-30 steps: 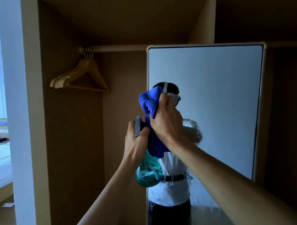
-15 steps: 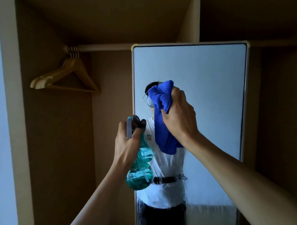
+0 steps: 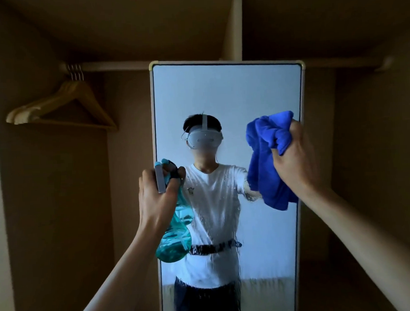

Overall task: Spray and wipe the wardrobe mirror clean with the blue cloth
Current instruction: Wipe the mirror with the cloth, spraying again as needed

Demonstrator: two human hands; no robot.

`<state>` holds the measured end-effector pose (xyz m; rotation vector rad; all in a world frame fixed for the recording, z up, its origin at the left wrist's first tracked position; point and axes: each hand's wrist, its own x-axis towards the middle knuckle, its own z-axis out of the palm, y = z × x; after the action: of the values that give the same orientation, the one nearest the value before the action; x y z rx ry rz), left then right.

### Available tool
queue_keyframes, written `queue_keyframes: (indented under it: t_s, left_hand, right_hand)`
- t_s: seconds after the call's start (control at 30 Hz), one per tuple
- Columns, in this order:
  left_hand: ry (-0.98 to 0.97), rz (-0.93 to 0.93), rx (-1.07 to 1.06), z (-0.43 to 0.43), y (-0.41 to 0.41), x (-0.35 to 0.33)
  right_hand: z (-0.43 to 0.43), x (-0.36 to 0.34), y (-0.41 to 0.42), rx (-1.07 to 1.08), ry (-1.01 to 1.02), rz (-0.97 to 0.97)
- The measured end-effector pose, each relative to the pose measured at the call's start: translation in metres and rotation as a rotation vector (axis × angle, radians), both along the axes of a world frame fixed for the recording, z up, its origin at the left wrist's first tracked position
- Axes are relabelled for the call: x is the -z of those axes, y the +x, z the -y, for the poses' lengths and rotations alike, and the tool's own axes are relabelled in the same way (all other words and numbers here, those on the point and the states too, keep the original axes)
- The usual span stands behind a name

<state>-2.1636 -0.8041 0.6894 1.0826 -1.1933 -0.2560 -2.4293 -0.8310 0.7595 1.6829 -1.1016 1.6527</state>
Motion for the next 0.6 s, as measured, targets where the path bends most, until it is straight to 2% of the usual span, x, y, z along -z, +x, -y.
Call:
queue_keyframes:
  t_s: [0.1,0.2,0.33,0.43,0.5,0.6]
  left_hand:
    - [0.001,-0.01,0.006,-0.003,-0.003,0.001]
    - [0.002,-0.004,0.006,-0.005,-0.004,0.002]
    - [0.01,-0.004,0.002,-0.008,-0.005,0.001]
    - [0.018,-0.011,0.007,-0.01,-0.007,0.0]
    - [0.021,-0.01,0.008,-0.011,-0.008,-0.001]
    - [0.029,-0.006,0.001,-0.014,-0.007,-0.001]
  right_hand:
    - [0.0,0.003,-0.031,0.127,0.053,0.007]
    - [-0.001,0.004,-0.052,0.157,0.146,0.039]
    - [-0.006,0.004,-0.053,0.129,0.144,0.06]
    - [-0.017,0.002,-0.04,0.078,0.008,0.024]
    - [-0.022,0.0,-0.033,0.0,-0.009,0.042]
    - [-0.018,0.001,-0.027,0.086,0.042,0.063]
